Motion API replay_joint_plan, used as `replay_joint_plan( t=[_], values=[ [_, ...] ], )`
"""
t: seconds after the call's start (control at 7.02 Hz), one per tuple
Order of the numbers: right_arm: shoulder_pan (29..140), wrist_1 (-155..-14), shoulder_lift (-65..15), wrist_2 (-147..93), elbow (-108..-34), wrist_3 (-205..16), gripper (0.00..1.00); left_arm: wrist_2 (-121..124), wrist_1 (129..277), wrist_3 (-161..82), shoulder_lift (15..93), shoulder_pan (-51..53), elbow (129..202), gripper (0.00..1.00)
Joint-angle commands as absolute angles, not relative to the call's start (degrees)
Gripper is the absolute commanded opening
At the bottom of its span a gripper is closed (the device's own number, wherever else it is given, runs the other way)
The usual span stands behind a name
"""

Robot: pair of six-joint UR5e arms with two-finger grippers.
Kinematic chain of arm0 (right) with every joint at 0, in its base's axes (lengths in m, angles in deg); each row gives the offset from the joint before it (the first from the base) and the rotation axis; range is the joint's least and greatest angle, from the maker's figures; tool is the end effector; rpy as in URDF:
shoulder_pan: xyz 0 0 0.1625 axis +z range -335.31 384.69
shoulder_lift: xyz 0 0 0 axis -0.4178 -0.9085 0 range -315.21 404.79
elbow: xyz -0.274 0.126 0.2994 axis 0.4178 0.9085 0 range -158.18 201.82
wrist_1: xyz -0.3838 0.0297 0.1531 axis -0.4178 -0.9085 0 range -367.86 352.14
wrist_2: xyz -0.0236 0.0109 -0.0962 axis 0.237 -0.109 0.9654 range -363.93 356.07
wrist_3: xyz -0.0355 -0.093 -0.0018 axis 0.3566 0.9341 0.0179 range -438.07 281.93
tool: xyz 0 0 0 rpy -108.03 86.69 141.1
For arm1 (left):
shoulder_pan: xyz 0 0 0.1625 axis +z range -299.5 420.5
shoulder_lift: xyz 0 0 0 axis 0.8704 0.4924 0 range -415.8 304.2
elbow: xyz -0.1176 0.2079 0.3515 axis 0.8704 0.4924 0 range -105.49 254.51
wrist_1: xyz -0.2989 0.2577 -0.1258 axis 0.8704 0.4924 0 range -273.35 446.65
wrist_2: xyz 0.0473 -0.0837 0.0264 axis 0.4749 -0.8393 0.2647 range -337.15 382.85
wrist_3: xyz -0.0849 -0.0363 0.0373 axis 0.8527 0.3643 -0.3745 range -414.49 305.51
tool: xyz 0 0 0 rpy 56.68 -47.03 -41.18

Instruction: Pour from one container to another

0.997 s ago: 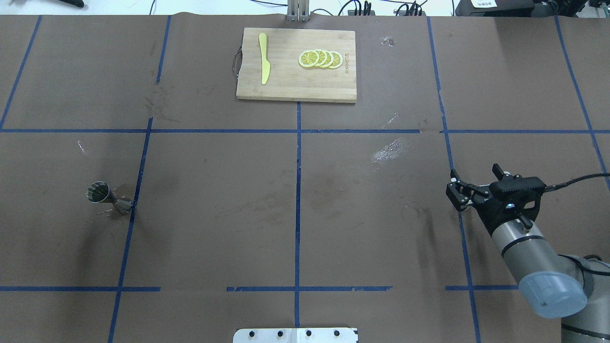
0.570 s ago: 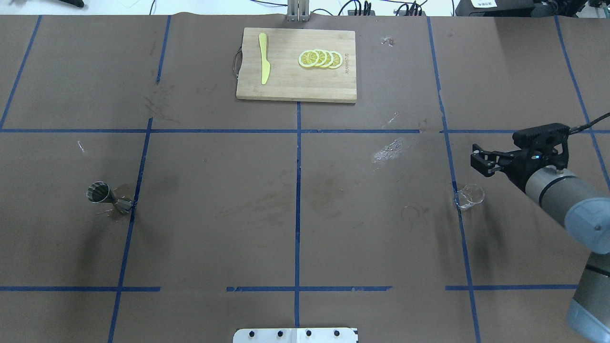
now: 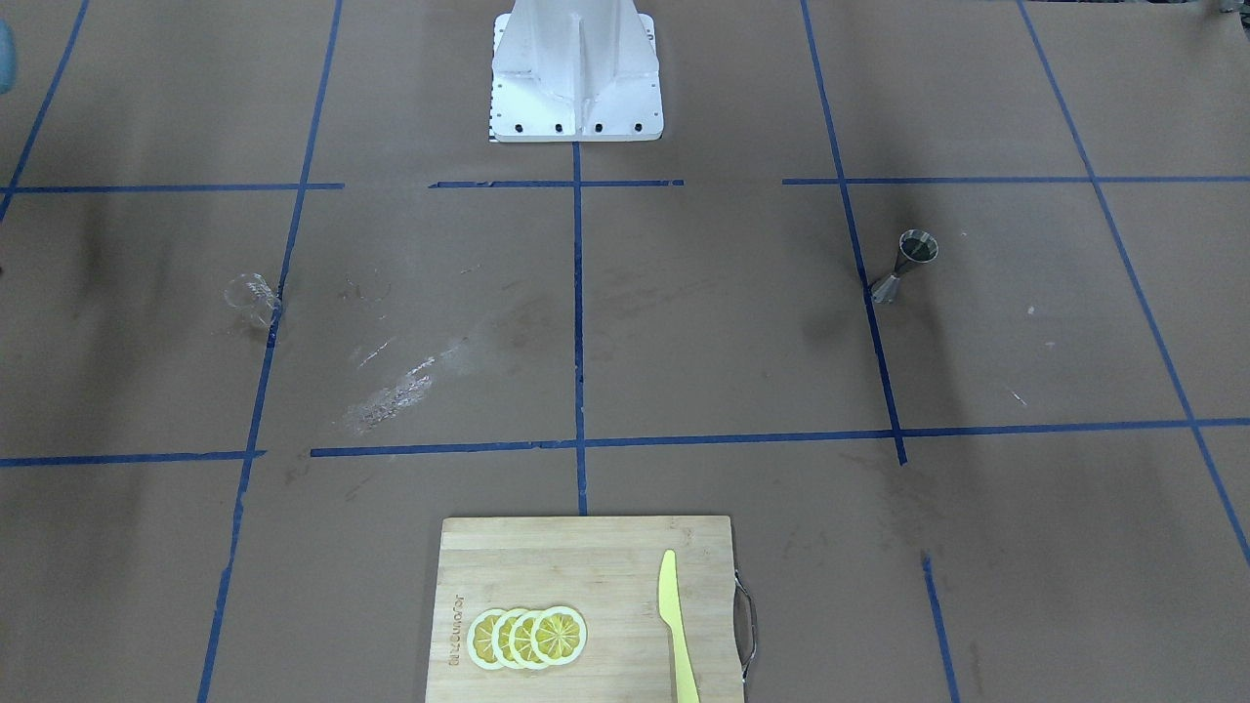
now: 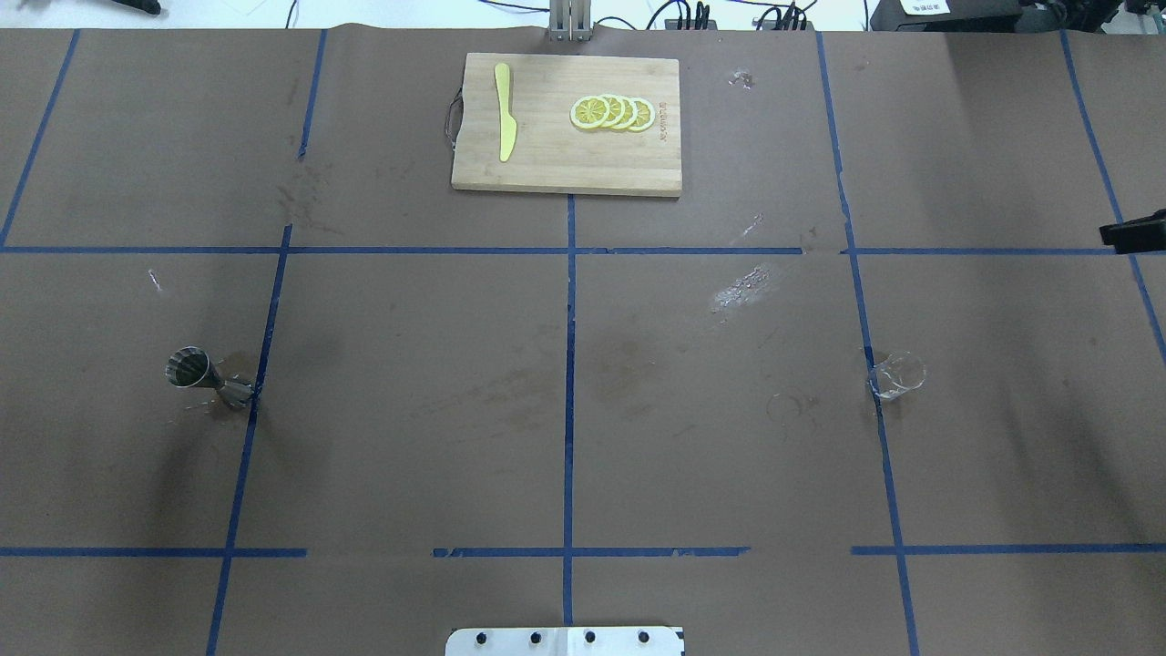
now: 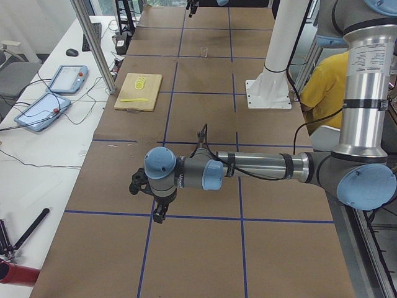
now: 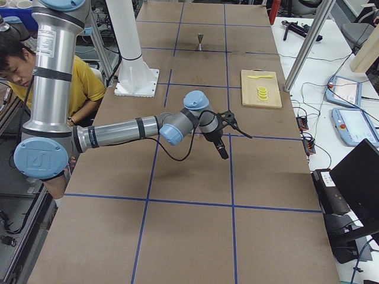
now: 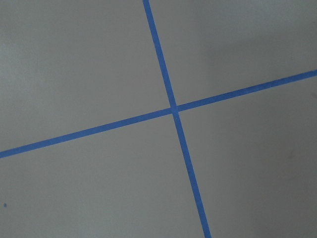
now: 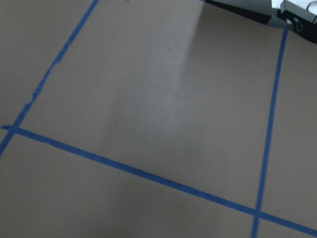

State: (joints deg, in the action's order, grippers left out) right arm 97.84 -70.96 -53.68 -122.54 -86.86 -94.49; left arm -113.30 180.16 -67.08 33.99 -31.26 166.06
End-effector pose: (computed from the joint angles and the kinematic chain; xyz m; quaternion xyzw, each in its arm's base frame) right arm -0.0501 -0.4609 0.5229 0.2283 -0.3127 -0.0820 0.9184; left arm -0.0767 -0.4936 0.6386 0.0876 0.3836 0.1033 0.9135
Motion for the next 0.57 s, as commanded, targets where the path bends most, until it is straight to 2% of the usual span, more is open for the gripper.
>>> replay_joint_plan(
  t=[0.0, 0.14, 0.43],
  values=[
    [110.4, -89.7, -53.2, -134.8, -87.0, -77.9, 1.00, -113.0, 180.2, -67.1, 33.8, -31.3, 166.0, 1.00],
    [113.0, -98.6, -53.9, -136.4, -86.8, -77.1, 1.00, -112.9, 180.2, -67.2, 33.7, -31.3, 166.0, 1.00],
    [114.4, -101.6, -59.2, -135.9, -86.7, -77.2, 1.00, -112.9, 180.2, -67.3, 33.6, -31.3, 166.0, 1.00]
  ],
)
